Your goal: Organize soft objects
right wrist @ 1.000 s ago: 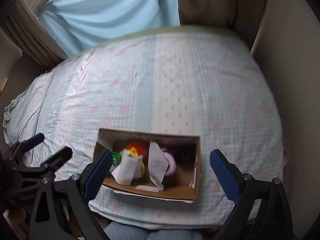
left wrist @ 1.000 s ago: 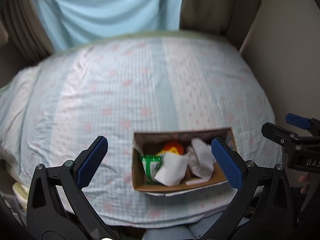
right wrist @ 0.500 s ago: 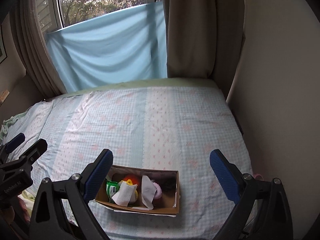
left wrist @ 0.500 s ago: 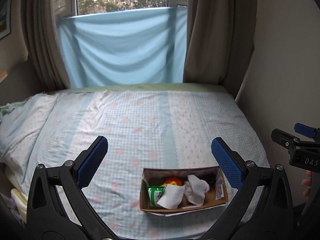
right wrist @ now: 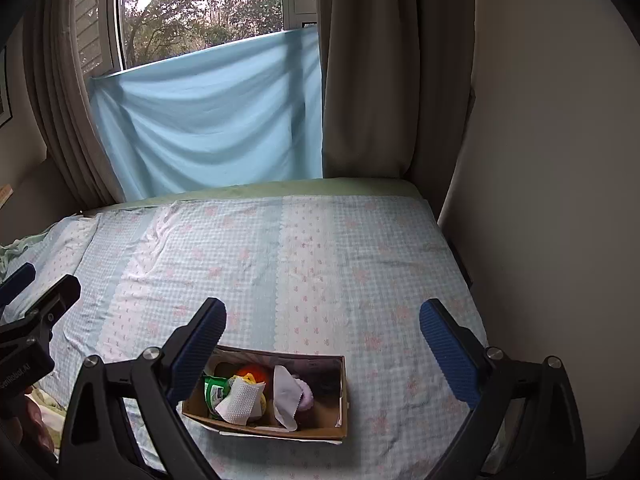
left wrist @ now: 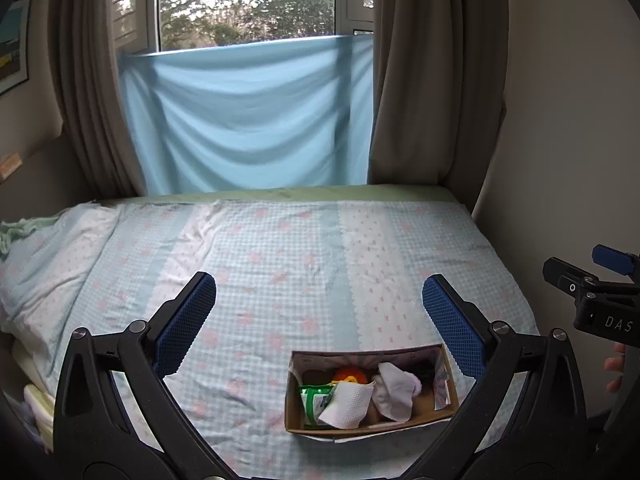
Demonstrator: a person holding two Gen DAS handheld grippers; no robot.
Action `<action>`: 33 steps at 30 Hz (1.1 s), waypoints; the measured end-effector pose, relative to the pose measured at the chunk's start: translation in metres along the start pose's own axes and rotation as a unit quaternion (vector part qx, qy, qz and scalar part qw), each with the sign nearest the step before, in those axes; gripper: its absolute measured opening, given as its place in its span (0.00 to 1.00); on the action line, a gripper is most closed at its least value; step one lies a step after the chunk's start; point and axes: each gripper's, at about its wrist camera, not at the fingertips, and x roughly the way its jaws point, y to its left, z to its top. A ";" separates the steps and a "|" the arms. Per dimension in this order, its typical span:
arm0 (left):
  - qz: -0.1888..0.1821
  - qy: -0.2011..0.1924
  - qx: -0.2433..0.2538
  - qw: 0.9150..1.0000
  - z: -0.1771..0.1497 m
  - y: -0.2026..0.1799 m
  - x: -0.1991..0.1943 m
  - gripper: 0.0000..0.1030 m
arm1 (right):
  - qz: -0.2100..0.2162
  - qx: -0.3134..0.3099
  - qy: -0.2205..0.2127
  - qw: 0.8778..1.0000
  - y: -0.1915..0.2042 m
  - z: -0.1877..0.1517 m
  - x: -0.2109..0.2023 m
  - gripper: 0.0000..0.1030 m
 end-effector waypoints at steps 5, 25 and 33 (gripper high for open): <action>0.003 -0.002 0.000 1.000 0.000 0.000 0.001 1.00 | -0.002 -0.001 -0.008 1.000 0.001 0.001 -0.002 0.94; 0.006 0.000 0.006 1.000 0.005 0.003 0.009 1.00 | -0.009 0.001 -0.022 1.000 0.002 0.007 -0.001 0.94; 0.010 0.001 0.006 1.000 0.008 0.003 0.013 1.00 | -0.012 0.000 -0.027 1.000 0.004 0.012 0.001 0.94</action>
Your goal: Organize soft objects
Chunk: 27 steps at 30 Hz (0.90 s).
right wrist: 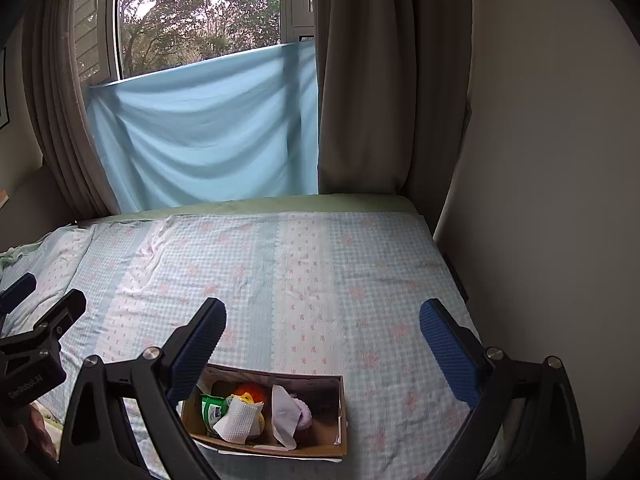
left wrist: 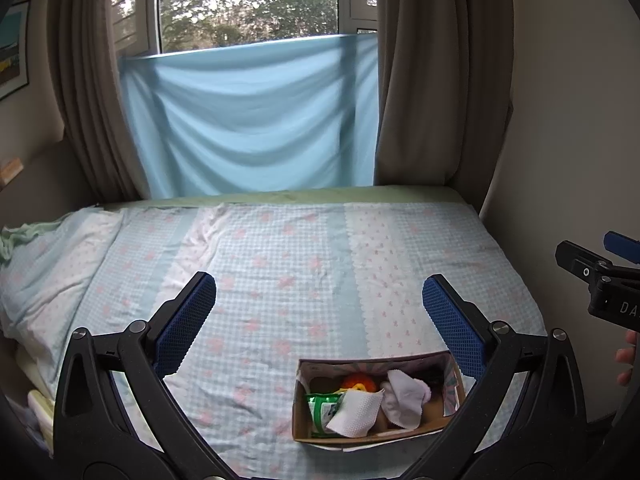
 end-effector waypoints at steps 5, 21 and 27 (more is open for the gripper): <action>0.000 0.002 0.003 1.000 0.001 -0.001 0.003 1.00 | 0.000 0.000 -0.001 1.000 0.000 0.001 0.001 0.94; 0.016 -0.001 0.013 1.000 0.002 -0.004 0.009 1.00 | -0.005 -0.001 -0.010 1.000 0.001 0.008 0.004 0.94; 0.048 -0.009 0.021 0.999 0.000 -0.007 0.012 1.00 | -0.004 -0.003 -0.010 1.000 0.002 0.008 0.006 0.94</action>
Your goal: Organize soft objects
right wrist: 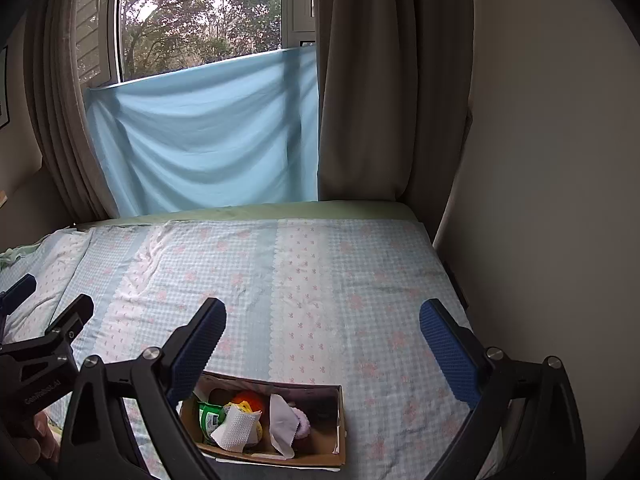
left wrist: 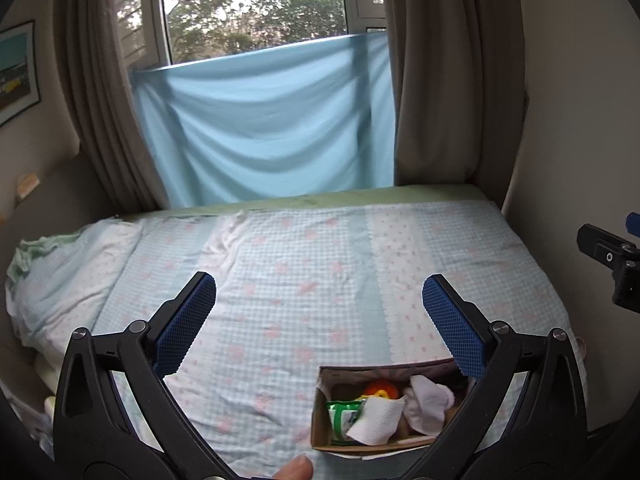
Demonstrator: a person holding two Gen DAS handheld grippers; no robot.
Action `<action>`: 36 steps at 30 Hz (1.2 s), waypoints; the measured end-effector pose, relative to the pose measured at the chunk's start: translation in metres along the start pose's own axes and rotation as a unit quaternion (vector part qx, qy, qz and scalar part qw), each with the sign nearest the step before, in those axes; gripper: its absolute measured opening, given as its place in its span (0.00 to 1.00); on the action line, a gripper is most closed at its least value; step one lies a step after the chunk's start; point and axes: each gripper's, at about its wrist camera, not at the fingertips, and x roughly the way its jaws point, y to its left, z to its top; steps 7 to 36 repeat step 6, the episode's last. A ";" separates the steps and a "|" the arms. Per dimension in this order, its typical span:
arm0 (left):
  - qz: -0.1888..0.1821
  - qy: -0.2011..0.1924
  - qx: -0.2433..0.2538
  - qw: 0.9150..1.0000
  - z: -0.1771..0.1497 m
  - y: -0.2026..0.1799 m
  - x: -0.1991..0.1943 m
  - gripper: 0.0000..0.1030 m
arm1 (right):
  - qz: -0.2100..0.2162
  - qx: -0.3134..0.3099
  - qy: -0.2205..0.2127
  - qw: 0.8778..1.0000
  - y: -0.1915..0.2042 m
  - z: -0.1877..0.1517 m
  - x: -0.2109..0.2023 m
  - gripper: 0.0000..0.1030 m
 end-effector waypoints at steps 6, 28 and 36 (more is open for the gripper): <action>-0.001 -0.010 -0.005 1.000 0.000 0.001 0.004 1.00 | 0.002 -0.001 0.000 1.000 0.000 0.001 0.003 0.94; -0.001 -0.010 -0.005 1.000 0.000 0.001 0.004 1.00 | 0.002 -0.001 0.000 1.000 0.000 0.001 0.003 0.94; -0.001 -0.010 -0.005 1.000 0.000 0.001 0.004 1.00 | 0.002 -0.001 0.000 1.000 0.000 0.001 0.003 0.94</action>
